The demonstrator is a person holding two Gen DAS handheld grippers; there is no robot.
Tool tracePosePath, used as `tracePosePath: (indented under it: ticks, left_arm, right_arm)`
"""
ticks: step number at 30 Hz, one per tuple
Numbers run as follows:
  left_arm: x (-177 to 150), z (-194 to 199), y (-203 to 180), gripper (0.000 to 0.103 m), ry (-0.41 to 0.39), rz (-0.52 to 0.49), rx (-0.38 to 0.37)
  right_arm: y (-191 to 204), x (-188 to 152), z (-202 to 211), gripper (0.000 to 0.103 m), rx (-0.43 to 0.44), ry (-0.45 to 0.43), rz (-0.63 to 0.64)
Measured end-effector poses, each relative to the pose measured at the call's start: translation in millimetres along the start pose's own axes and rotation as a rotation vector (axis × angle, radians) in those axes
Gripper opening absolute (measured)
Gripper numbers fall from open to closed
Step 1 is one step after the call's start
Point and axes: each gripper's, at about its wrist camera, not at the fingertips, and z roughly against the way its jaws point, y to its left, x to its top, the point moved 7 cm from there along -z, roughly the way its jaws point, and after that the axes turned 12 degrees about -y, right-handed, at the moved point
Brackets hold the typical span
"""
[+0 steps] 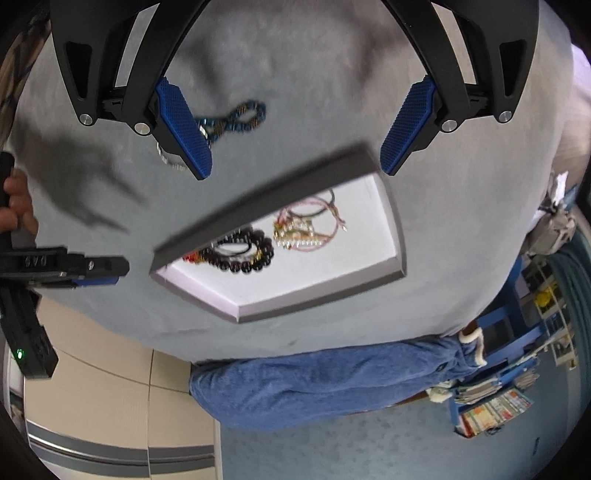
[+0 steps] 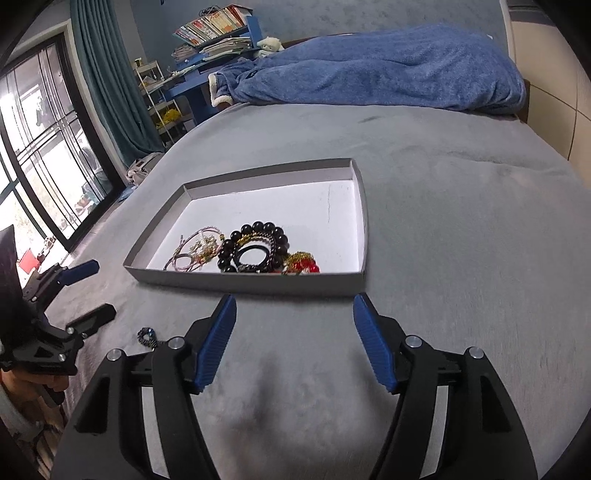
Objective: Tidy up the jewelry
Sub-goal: 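Move both grippers back over the blue beaded bracelet and silver hoop, then grasp the blue beaded bracelet with the left gripper while the right grasps the silver hoop earring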
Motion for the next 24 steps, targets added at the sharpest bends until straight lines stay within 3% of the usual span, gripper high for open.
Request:
tracePosePath:
  ticks: [12,21,24]
  left_arm:
    - [-32.6,-3.2,-12.7,0.090,0.057,-0.024,-0.096]
    - [-41.7,-20.3,-35.4,0.075,0.105,-0.075,-0.176]
    - [-50.7,-32.2,-44.0,0.064,0.156,-0.113,-0.185]
  right_arm:
    - [15.8,-26.3,-5.4,0.068,0.019,0.068,0.064]
    - [31.1,-36.9,-14.9,0.067,0.059,0.104,0.111]
    - [32.5,-37.6,-15.4,0.067,0.062,0.105,0.112]
